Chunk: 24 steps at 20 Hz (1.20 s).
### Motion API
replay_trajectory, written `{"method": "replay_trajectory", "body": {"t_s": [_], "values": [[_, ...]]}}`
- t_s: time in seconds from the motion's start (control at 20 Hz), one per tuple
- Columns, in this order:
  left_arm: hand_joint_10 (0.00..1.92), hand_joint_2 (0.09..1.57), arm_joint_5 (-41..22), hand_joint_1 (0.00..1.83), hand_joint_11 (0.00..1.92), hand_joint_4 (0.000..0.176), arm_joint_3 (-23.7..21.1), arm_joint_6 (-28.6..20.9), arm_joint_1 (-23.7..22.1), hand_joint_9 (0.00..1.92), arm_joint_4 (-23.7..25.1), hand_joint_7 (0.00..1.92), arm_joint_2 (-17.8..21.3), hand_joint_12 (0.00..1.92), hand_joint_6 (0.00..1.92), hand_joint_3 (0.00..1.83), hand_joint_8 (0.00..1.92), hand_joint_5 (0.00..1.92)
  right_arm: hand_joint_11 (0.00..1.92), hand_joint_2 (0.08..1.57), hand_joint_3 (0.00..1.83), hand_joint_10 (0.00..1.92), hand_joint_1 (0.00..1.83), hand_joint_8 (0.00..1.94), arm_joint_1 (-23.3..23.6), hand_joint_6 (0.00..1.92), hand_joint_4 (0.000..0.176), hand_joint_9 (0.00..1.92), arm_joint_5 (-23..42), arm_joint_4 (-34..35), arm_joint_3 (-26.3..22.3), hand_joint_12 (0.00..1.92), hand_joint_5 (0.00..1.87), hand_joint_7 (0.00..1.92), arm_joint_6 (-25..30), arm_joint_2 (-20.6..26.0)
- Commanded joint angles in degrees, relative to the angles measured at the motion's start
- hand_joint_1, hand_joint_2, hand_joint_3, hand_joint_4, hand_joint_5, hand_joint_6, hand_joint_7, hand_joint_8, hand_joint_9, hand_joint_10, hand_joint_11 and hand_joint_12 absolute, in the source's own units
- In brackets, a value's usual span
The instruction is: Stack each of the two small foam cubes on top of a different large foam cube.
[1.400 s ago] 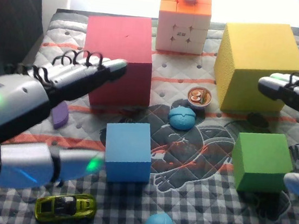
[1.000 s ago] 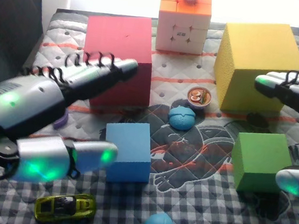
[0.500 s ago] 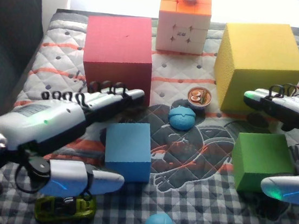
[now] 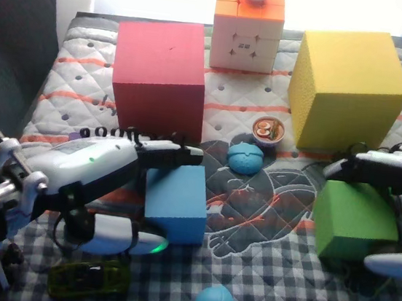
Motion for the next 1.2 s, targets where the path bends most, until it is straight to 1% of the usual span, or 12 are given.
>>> {"method": "replay_trajectory", "body": {"t_s": [0.0, 0.1, 0.15, 0.25, 0.45, 0.7, 0.8, 0.85, 0.9, 1.0, 1.05, 1.15], "values": [[1.28, 1.15, -4.33, 1.17, 0.07, 0.0, 0.33, -0.65, -0.67, 0.1, 0.78, 0.15, -1.17, 1.72, 0.75, 0.0, 1.05, 0.19, 0.16, 1.08, 0.0, 1.31, 1.23, 1.12, 0.74, 1.14, 0.0, 0.43, 4.89, -0.05, 0.03, 1.84, 0.2, 0.48, 0.12, -0.19], [1.53, 1.16, -4.91, 1.2, 0.25, 0.0, 0.34, -0.66, -0.99, 0.21, 0.76, 0.15, -1.48, 1.78, 1.07, 0.0, 1.34, 0.17, 0.47, 1.19, 0.03, 1.68, 1.32, 1.38, 0.95, 1.52, 0.0, 0.56, 4.9, -0.04, 0.07, 1.91, 0.29, 0.76, 0.12, -0.25], [1.57, 1.19, -5.5, 1.18, 0.25, 0.0, 0.1, -0.66, -1.03, 0.21, 0.76, 0.13, -1.39, 1.81, 1.09, 0.01, 1.38, 0.18, 0.63, 1.27, 0.03, 1.79, 1.19, 1.5, 1.13, 1.55, 0.0, 0.62, 4.97, -0.04, 0.07, 1.92, 0.47, 0.76, 0.12, -0.25], [1.69, 1.22, -7.68, 1.16, 0.22, 0.0, -0.9, -0.65, -0.96, 0.18, 1.09, 0.12, -0.31, 1.91, 1.18, 0.01, 1.45, 0.16, 0.84, 1.34, 0.03, 1.92, 1.14, 1.76, 1.8, 1.54, 0.0, 0.73, 5.77, -0.07, -0.15, 1.92, 0.47, 0.68, 0.12, 0.14], [1.76, 1.24, -11.8, 1.1, 0.16, 0.0, -4.16, -0.65, -0.96, 0.05, 3.85, 0.03, 3.62, 1.91, 1.45, 0.0, 1.59, 0.04, 0.68, 1.42, 0.02, 1.92, 1.02, 1.78, 2.35, 1.8, 0.0, 0.56, 9.91, -0.4, -2.22, 1.92, 0.36, 0.57, 0.12, 3.18], [1.69, 1.19, -14.86, 1.1, 0.24, 0.0, -7.51, -0.65, -2.51, 0.17, 8.05, 0.07, 9.25, 1.89, 1.4, 0.0, 1.48, 0.06, 0.52, 1.36, 0.0, 1.8, 1.08, 1.62, 4.72, 1.68, 0.0, 0.51, 15.12, -1.6, -4.61, 1.92, 0.47, 0.65, 0.12, 7.13], [1.87, 1.2, -15.1, 1.05, 0.37, 0.0, -7.19, -0.65, -4.09, 0.17, 8.24, 0.01, 10.19, 1.92, 1.33, 0.0, 1.55, 0.08, 0.7, 1.37, 0.0, 1.79, 1.1, 1.66, 5.55, 1.69, 0.0, 0.65, 16.95, -1.66, -4.61, 1.92, 0.42, 0.67, 0.12, 7.81], [1.88, 1.21, -15.0, 1.04, 0.37, 0.0, -6.83, -0.66, -5.07, 0.18, 8.1, 0.01, 10.39, 1.92, 1.31, 0.0, 1.53, 0.11, 0.76, 1.3, 0.0, 1.78, 1.26, 1.55, 6.41, 1.46, 0.0, 0.7, 17.03, -1.66, -4.34, 1.92, 0.11, 0.68, 0.12, 7.89], [1.82, 1.21, -14.77, 1.03, 0.35, 0.0, -6.52, -0.66, -5.95, 0.19, 8.05, 0.03, 10.5, 1.92, 1.31, 0.0, 1.43, 0.13, 0.9, 1.27, 0.0, 1.77, 1.3, 1.5, 7.17, 1.49, 0.0, 0.84, 17.0, -1.66, -4.07, 1.92, 0.09, 0.7, 0.12, 7.89], [1.77, 1.19, -13.16, 1.09, 0.39, 0.0, -5.31, -0.66, -8.57, 0.28, 7.88, 0.1, 10.46, 1.92, 1.26, 0.0, 1.34, 0.11, 0.95, 1.32, 0.01, 1.73, 1.17, 1.53, 9.11, 1.68, 0.0, 0.91, 16.87, -1.65, -3.32, 1.92, 0.39, 0.73, 0.12, 7.85], [1.76, 1.2, -12.28, 1.07, 0.37, 0.0, -4.77, -0.65, -9.76, 0.28, 7.81, 0.12, 10.36, 1.92, 1.23, 0.0, 1.3, 0.09, 0.9, 1.3, 0.0, 1.64, 1.29, 1.49, 9.9, 1.62, 0.0, 0.81, 16.68, -1.65, -2.99, 1.92, 0.43, 0.68, 0.12, 7.72], [1.67, 1.2, -10.64, 1.04, 0.32, 0.0, -3.52, -0.65, -11.92, 0.24, 7.2, 0.17, 10.07, 1.92, 1.19, 0.0, 1.12, 0.12, 0.95, 1.32, 0.01, 1.78, 1.14, 1.55, 11.82, 1.64, 0.0, 0.88, 15.65, -1.63, -1.9, 1.92, 0.47, 0.73, 0.12, 7.01]]}}
